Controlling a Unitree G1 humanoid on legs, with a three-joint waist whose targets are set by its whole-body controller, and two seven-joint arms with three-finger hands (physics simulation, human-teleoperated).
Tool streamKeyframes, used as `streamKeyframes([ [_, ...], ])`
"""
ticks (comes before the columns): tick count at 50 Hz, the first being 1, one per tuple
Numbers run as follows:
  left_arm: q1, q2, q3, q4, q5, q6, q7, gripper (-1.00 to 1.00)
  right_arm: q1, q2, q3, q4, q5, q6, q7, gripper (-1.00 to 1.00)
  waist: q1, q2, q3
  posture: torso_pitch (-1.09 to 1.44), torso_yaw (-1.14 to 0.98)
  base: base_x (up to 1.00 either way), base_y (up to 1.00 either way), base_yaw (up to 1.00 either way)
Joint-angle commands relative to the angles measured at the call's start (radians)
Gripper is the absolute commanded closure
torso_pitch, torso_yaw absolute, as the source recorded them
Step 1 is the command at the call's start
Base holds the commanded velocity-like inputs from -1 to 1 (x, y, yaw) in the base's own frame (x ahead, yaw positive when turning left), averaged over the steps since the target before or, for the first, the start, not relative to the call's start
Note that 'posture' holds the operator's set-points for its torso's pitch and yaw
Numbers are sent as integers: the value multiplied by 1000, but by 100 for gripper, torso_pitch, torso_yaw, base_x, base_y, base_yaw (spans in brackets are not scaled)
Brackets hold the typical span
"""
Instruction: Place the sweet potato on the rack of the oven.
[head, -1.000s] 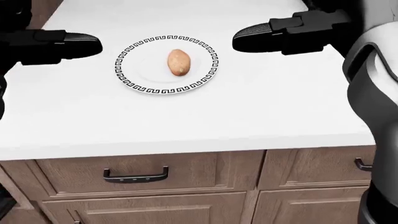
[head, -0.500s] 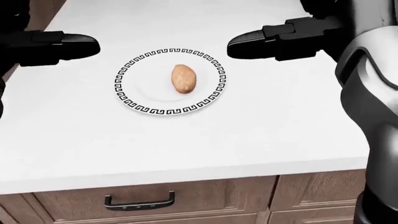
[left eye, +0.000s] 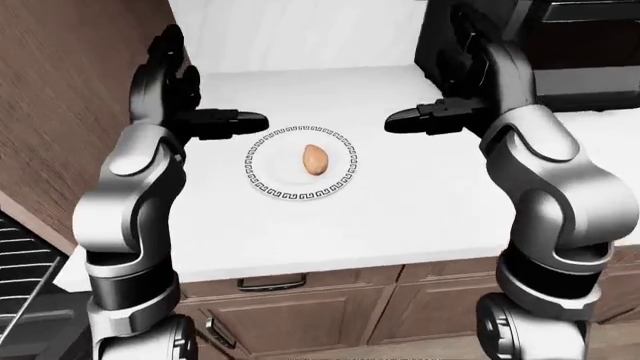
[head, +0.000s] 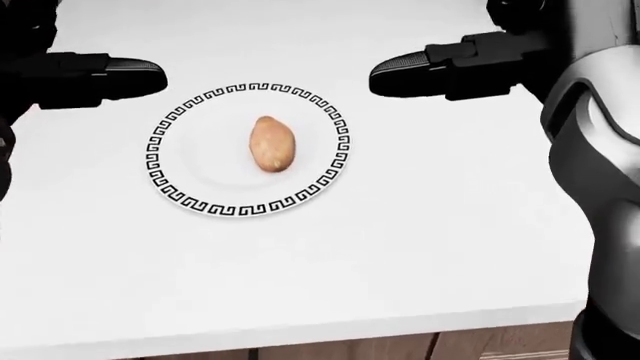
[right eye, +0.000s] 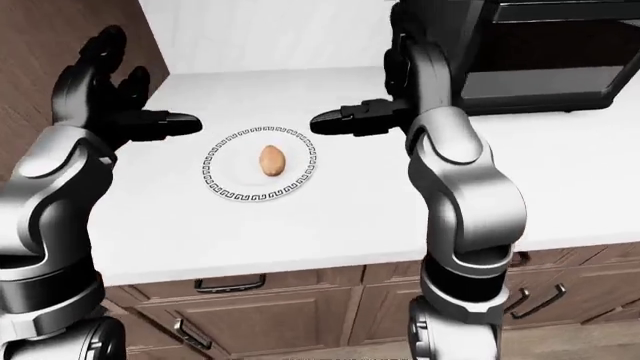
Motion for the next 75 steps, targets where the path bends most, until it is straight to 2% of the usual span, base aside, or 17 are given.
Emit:
streamKeyframes([
  [1,-35,10,6,-25,1,-19,2,-100,-37,-13,-12,-24,-1,-29,1,-100,-2,2,-38,0,0,1,0,0],
  [5,-34,9,6,-28,1,-18,4,-100,-35,-15,-15,-24,0,-31,2,-100,6,-11,-43,0,0,0,0,0],
  [9,-35,9,4,-30,1,-15,4,-100,-43,-15,-15,-30,3,-20,0,-100,11,-15,-45,0,0,0,0,0],
  [25,-33,5,3,-24,2,-19,5,-100,-42,-11,-5,-24,-8,-22,11,-100,13,-14,-40,0,0,0,0,0],
  [29,-34,5,6,-24,-2,-20,7,-100,-60,-5,11,-32,-17,-9,16,-100,12,-14,-39,0,0,0,0,0],
  [34,-36,7,6,-28,-4,-16,10,-100,-68,15,40,41,-49,-59,34,-100,9,-11,-37,0,0,0,0,0],
  [39,-38,13,13,-26,-10,-16,10,-100,-128,38,102,142,-120,-76,96,-100,6,-8,-40,0,0,0,0,0],
  [48,-36,22,20,-30,-25,-14,19,-100,-253,89,117,365,-209,-157,213,-100,3,3,-41,0,0,0,0,0],
  [50,-35,24,20,-26,-27,-18,20,-100,-277,92,135,416,-223,-174,266,-100,3,4,-41,0,0,0,0,0],
  [56,-34,28,21,-27,-33,-18,22,-100,-285,146,154,493,-259,-239,363,-100,2,7,-44,0,0,0,0,0],
  [64,-33,31,22,-27,-37,-18,24,-100,-313,172,170,580,-316,-330,478,-100,2,13,-45,0,0,0,0,0],
  [75,-36,34,23,-28,-40,-13,27,-100,-300,200,177,614,-382,-353,585,-100,1,16,-50,0,0,0,0,0],
])
